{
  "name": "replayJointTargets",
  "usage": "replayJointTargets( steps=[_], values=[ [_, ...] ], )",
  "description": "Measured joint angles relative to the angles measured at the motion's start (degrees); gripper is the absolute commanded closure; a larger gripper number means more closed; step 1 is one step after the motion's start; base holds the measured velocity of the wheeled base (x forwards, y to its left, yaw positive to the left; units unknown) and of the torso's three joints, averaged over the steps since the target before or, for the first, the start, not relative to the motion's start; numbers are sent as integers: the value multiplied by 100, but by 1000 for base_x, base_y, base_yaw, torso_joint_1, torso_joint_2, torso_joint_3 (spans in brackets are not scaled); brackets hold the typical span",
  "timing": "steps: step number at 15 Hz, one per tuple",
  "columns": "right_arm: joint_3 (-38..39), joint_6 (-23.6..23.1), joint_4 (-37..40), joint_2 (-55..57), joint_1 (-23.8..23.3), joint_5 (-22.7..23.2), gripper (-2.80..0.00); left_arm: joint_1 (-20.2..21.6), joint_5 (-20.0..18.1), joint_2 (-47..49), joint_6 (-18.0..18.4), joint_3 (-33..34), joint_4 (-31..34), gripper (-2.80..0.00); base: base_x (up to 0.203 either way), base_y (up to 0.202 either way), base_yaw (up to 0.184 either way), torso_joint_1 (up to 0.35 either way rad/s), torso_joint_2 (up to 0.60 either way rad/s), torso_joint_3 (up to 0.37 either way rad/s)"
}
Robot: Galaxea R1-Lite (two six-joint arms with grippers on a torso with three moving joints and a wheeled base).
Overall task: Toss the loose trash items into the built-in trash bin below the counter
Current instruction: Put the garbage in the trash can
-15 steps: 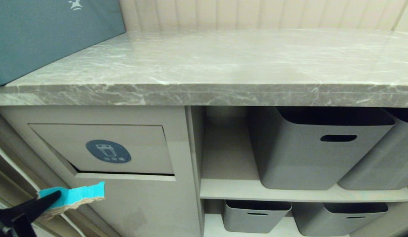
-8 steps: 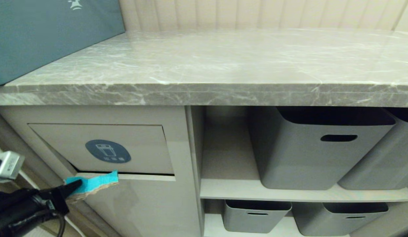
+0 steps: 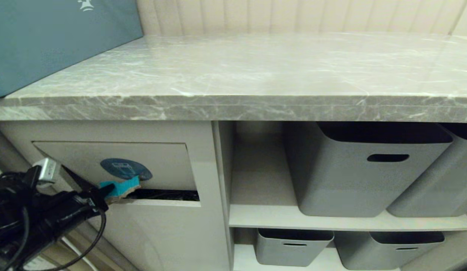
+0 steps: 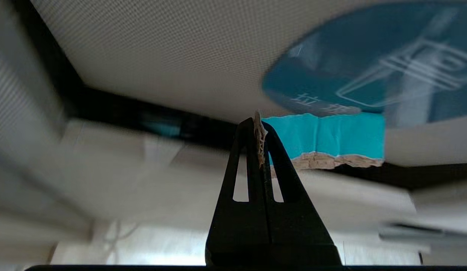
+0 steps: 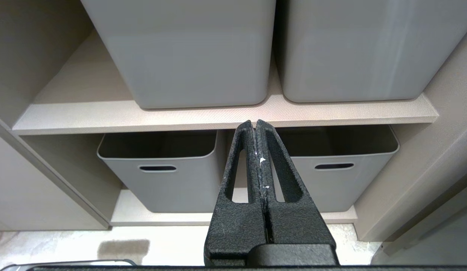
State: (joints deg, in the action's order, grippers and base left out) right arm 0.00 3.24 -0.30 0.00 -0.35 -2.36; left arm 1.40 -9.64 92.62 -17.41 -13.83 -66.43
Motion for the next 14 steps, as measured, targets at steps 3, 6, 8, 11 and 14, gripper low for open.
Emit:
replayJointTargets(
  steps=[3,6,8,11,14],
  values=[
    [0,0,0,0,0,0,0,-155,-9,476,-315,-326,-181,0,0,0,0,0,0,0],
    [0,-2,0,0,0,0,0,-192,-6,773,-381,-638,-187,0,0,0,0,0,0,0],
    [0,0,0,0,0,0,0,-198,-6,923,-382,-783,-183,0,0,0,0,0,0,0],
    [0,-1,0,0,0,1,0,-217,0,1031,-382,-840,-187,0,0,0,0,0,0,0],
    [0,-2,0,0,0,0,0,-228,11,1066,-383,-857,-183,-280,0,0,0,0,0,0]
  ],
)
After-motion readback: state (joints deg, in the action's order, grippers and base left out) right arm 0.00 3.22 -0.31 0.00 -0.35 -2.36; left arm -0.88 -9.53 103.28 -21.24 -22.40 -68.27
